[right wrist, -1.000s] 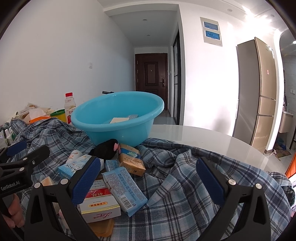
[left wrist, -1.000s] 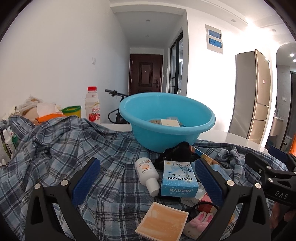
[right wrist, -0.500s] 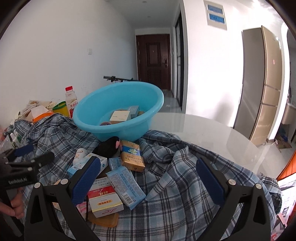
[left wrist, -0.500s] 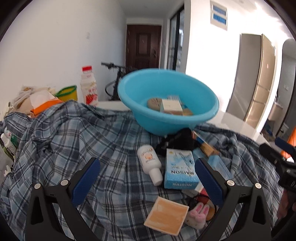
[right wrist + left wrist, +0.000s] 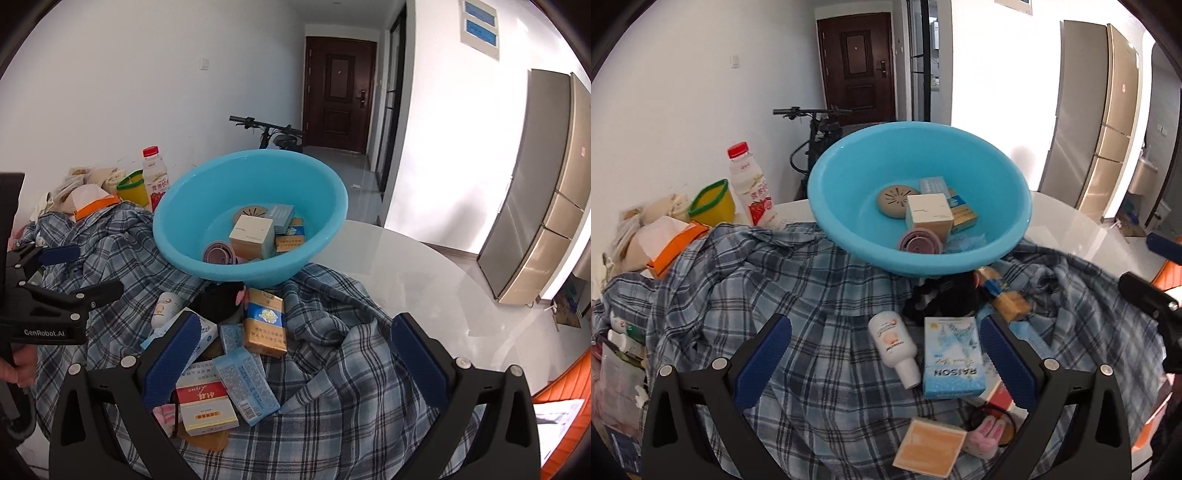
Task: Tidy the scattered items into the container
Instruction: 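Move both tools toward the blue RAISON box and tan soap bar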
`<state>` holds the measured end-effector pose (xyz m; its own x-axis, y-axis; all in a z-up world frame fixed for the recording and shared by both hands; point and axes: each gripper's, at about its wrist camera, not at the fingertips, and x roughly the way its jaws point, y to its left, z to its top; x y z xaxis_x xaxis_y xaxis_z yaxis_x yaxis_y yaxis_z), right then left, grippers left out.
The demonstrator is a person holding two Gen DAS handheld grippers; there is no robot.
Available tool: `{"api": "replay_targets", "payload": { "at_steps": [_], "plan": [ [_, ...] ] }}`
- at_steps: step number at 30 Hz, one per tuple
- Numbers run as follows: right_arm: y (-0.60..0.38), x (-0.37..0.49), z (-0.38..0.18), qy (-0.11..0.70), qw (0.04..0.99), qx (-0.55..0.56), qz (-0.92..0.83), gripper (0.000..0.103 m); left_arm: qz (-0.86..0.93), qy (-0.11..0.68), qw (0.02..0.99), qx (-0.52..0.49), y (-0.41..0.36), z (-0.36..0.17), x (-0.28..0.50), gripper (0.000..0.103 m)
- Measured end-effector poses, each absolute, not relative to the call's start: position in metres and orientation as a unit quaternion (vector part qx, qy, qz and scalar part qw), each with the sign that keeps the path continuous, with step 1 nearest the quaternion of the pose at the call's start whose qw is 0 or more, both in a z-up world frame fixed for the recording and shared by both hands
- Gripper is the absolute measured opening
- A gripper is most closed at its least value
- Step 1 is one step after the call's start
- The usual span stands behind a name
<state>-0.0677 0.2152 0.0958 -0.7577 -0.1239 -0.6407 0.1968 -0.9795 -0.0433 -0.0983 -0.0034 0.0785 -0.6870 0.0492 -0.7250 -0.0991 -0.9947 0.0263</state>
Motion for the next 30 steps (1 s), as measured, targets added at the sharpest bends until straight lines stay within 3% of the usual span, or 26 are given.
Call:
{"api": "replay_targets", "payload": {
  "at_steps": [11, 30],
  "plan": [
    [0.212, -0.111, 0.113, 0.033, 0.113, 0.372, -0.921, 0.103, 0.914, 0.041, 0.062, -0.399, 0.014, 0.094, -0.124, 0.103],
    [0.224, -0.105, 0.108, 0.035, 0.110, 0.381, -0.917, 0.103, 0.857, 0.078, 0.158, -0.485, 0.038, 0.041, -0.121, 0.103]
  ]
}}
